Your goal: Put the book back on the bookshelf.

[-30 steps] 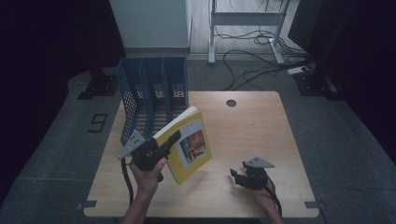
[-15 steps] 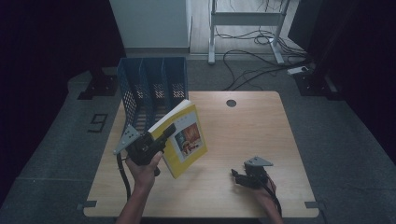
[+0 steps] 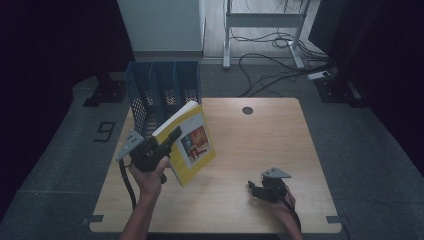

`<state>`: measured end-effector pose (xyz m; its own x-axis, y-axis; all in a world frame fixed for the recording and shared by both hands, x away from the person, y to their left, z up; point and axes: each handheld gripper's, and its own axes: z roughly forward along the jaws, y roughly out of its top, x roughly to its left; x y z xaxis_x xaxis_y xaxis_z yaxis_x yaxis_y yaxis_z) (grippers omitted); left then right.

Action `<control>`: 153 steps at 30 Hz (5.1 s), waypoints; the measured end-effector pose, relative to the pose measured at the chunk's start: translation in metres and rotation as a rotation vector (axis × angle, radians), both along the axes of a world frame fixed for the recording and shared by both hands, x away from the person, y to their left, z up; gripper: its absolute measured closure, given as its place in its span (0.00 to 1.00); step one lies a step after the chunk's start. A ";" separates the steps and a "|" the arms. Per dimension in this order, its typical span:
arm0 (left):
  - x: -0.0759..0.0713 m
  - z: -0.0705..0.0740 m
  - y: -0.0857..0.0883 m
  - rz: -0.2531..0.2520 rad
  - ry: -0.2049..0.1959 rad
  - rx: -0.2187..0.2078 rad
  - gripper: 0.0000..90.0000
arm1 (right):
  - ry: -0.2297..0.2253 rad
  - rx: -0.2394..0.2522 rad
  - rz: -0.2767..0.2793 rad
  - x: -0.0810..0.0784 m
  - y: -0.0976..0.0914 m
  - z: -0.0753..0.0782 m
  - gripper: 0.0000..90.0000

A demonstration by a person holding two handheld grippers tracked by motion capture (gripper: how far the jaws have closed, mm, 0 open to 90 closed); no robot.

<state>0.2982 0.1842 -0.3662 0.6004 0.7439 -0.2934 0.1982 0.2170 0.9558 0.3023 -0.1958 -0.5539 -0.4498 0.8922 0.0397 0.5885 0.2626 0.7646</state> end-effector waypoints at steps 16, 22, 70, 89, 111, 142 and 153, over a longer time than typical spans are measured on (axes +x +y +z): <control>0.006 0.011 0.006 0.037 -0.016 0.001 0.83 | 0.004 0.009 -0.005 0.000 -0.001 0.000 0.34; 0.008 0.014 0.010 0.055 -0.021 0.003 0.83 | 0.006 0.014 -0.011 0.000 -0.001 0.000 0.34; 0.046 0.034 0.020 0.177 -0.024 0.029 0.84 | 0.011 0.033 -0.020 0.000 -0.005 0.000 0.33; 0.070 0.031 0.019 0.213 0.002 0.043 0.84 | 0.020 0.075 -0.023 0.000 -0.009 0.000 0.33; 0.093 0.033 0.016 0.270 0.013 0.059 0.84 | 0.018 0.074 -0.025 0.000 -0.009 0.000 0.33; 0.128 0.023 -0.009 0.338 0.027 0.117 0.84 | 0.016 0.076 -0.035 -0.001 -0.010 0.000 0.33; 0.141 0.018 -0.014 0.357 0.039 0.132 0.84 | 0.015 0.074 -0.033 -0.001 -0.010 0.000 0.33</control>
<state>0.4396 0.1704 -0.3477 0.2875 0.9370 -0.1986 0.1688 0.1546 0.9735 0.3009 -0.2056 -0.5542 -0.4189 0.9010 0.1131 0.6077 0.1856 0.7722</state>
